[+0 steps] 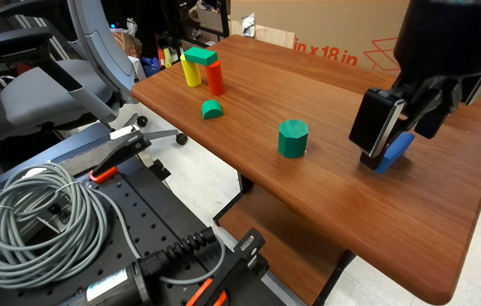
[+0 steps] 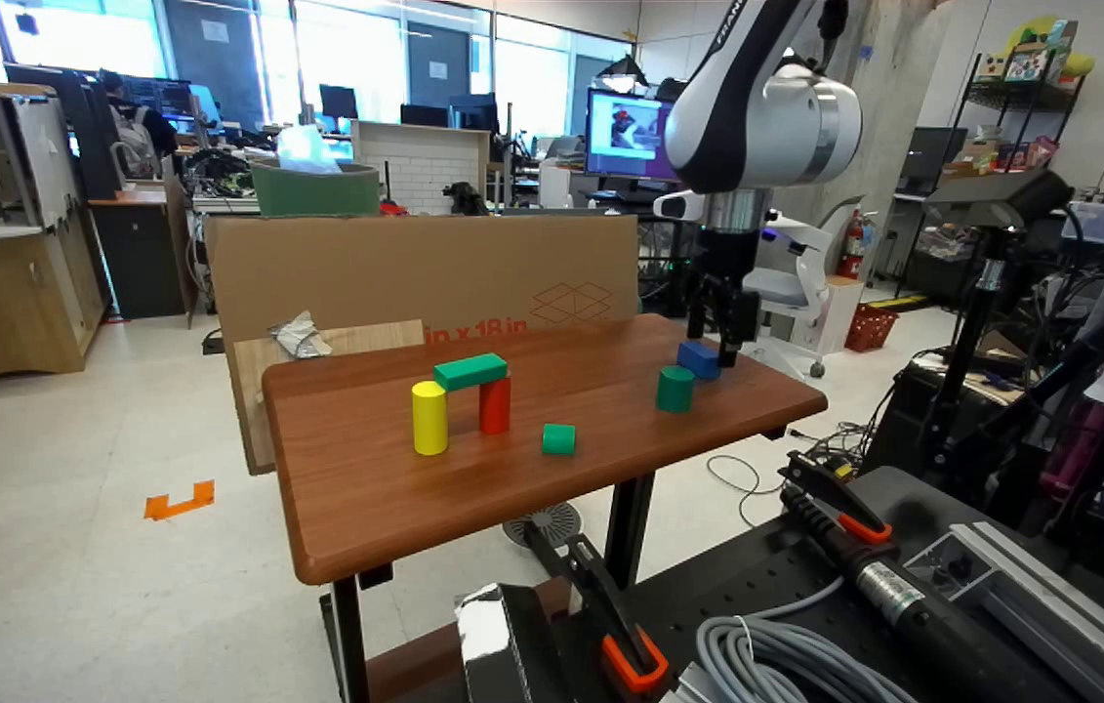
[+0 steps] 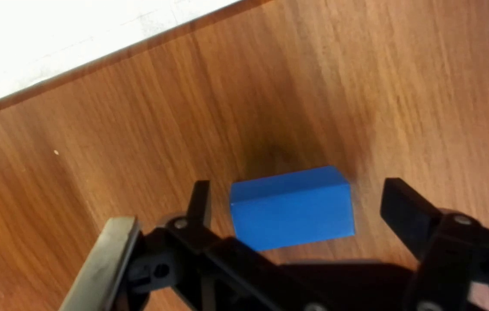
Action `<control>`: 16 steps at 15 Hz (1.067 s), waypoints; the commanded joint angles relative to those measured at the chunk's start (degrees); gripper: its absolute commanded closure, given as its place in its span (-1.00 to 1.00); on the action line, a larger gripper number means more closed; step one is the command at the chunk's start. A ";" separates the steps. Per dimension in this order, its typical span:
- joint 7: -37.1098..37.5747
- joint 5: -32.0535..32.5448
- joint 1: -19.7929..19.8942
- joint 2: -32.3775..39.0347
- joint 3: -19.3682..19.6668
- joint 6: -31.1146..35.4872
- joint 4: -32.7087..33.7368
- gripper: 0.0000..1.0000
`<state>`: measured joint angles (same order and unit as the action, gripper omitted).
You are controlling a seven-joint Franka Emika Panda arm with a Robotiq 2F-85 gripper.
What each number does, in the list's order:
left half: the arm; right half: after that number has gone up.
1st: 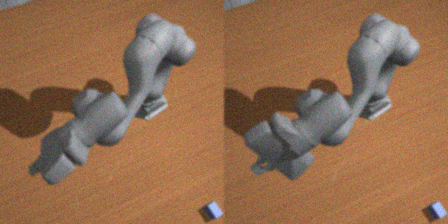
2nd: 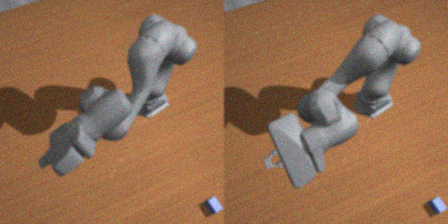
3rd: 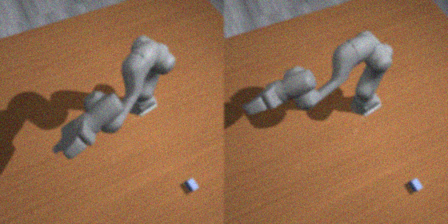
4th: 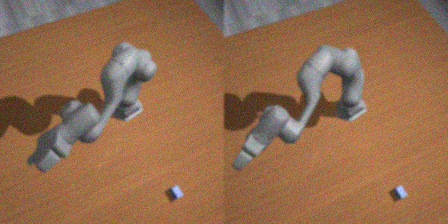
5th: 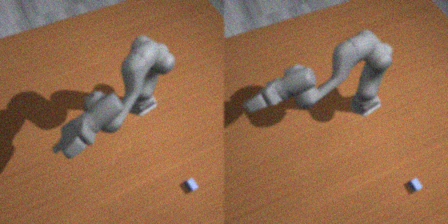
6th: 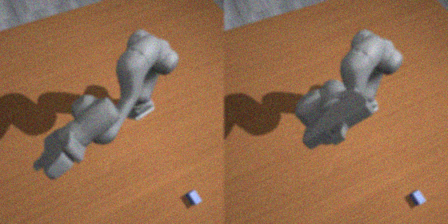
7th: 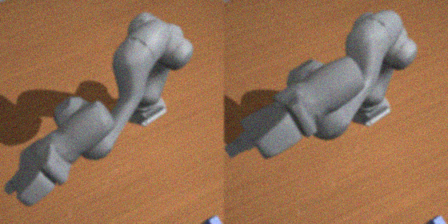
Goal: Put the blue block on top of the stack on the left.
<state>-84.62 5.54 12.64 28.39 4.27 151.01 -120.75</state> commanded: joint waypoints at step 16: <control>19.57 -3.14 -1.52 -5.61 -3.09 -1.18 -0.40 0.13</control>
<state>-72.76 4.69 12.44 28.58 2.03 152.82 -119.65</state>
